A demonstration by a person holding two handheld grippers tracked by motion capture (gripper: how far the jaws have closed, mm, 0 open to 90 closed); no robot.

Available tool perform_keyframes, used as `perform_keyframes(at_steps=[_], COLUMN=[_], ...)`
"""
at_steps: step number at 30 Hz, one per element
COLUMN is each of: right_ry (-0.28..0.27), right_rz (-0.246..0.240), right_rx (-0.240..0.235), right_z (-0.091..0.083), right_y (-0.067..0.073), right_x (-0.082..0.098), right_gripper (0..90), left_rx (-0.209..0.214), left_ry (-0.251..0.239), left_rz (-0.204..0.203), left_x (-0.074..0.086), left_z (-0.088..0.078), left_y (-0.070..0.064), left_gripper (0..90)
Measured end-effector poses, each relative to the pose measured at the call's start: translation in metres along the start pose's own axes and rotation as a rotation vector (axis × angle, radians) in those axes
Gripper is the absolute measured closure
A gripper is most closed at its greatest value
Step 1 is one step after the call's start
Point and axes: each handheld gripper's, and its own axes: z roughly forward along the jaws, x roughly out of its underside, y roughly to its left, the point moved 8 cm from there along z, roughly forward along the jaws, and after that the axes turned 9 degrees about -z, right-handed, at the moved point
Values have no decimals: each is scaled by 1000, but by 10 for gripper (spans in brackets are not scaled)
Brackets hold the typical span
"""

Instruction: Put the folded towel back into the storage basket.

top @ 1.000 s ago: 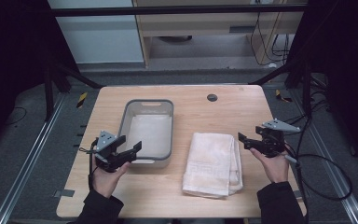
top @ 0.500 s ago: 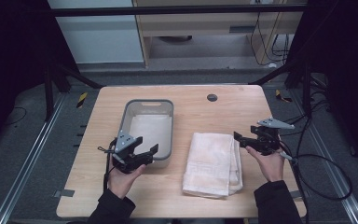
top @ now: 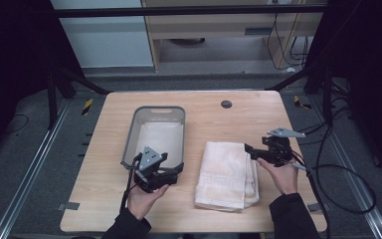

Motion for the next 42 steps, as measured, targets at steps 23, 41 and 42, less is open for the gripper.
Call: perform_keyframes(at_steps=[23, 41, 42], right_ry=[45, 112, 111], right_rz=[-21, -20, -8], right_rx=[-3, -11, -14], right_z=[14, 29, 30], right_y=[3, 7, 6], right_x=[17, 34, 35], right_gripper=[222, 234, 236], left_rx=[51, 37, 36], left_ry=[129, 219, 223], left_rz=[54, 73, 69], left_x=[38, 65, 66], left_z=[26, 59, 61], left_y=[-30, -39, -39], left_gripper=[341, 346, 344])
